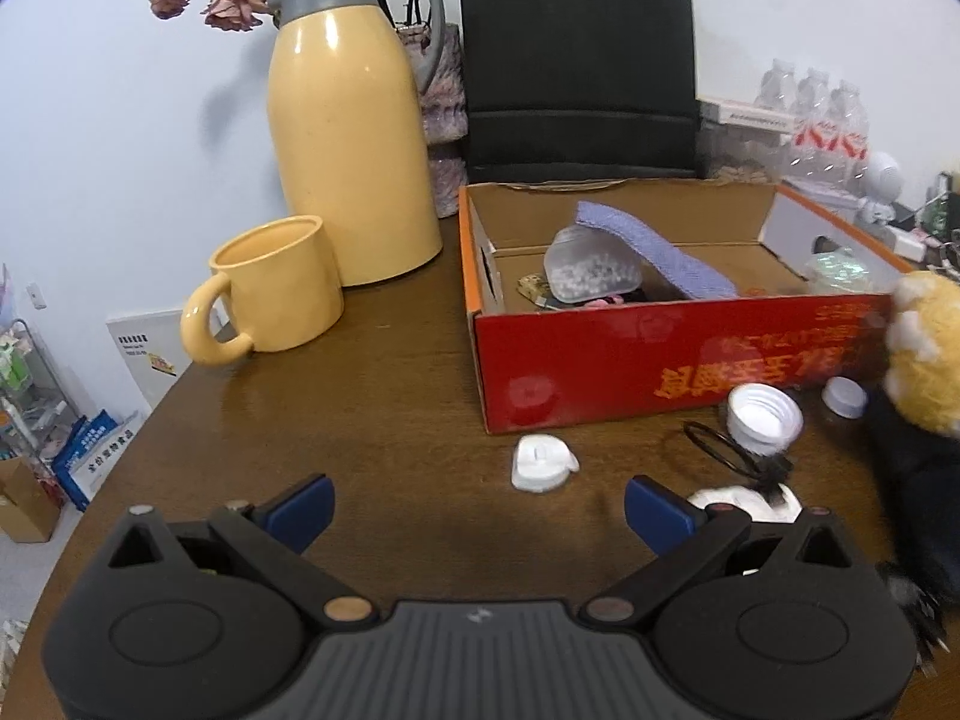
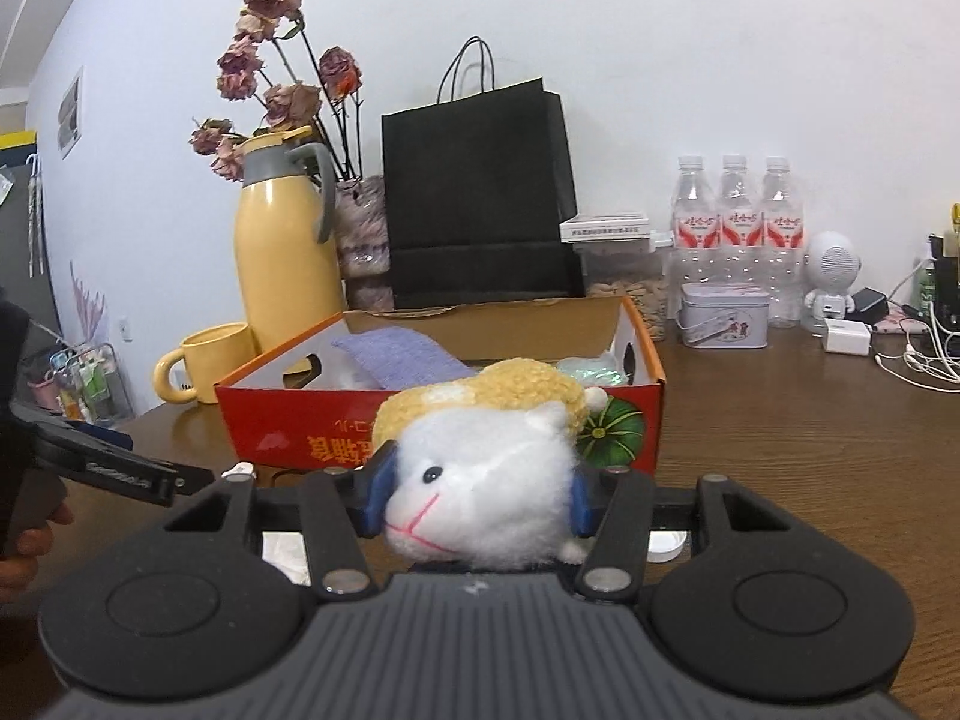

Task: Organize objects
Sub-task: 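Grasp a white round cap with the left gripper while the right lifts the sheep toy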

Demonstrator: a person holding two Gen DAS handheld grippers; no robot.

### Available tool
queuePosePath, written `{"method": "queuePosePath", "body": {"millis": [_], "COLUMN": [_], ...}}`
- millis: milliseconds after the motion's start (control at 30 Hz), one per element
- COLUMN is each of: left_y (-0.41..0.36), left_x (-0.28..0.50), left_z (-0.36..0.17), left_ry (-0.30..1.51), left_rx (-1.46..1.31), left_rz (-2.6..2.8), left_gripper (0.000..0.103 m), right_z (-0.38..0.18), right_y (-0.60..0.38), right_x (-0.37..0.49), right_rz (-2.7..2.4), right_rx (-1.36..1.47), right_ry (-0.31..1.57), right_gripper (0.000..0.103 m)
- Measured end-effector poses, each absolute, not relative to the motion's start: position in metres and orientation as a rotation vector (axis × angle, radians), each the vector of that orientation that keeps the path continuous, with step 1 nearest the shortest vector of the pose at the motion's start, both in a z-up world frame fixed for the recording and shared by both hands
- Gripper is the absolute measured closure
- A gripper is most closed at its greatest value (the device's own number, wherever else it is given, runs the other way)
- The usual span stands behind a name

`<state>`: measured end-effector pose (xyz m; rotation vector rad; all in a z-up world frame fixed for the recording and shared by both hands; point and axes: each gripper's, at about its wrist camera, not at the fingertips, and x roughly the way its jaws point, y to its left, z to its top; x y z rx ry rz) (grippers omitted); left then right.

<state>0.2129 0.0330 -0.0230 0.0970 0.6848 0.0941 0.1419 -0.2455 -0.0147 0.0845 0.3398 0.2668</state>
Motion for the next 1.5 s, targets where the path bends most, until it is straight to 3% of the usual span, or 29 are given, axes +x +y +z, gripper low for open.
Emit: {"method": "queuePosePath", "body": {"millis": [133,233,333,367,1500], "left_y": [0.029,0.026,0.03,0.032,-0.009], "left_x": [0.236,0.251,0.254,0.253,0.168], "left_z": [-0.031,-0.037,-0.042,-0.041,0.014], "left_ry": [0.698,0.723,0.729,0.726,0.486], "left_rx": [0.105,0.094,0.032,0.001,-0.009], "left_rz": [0.124,0.122,0.072,0.035,-0.083], "left_gripper": [0.002,0.014,0.051,0.08,0.08], "right_z": [-0.016,-0.017,-0.017,-0.017,-0.001], "right_y": [-0.247,-0.247,-0.247,-0.247,-0.244], "right_x": [0.142,0.143,0.143,0.143,0.123], "right_rz": [0.251,0.248,0.242,0.241,0.258], "right_rx": [0.09,0.094,0.099,0.099,0.128], "right_ry": [0.336,0.34,0.334,0.332,0.251], "right_gripper": [0.049,0.049,0.049,0.049,0.049]}}
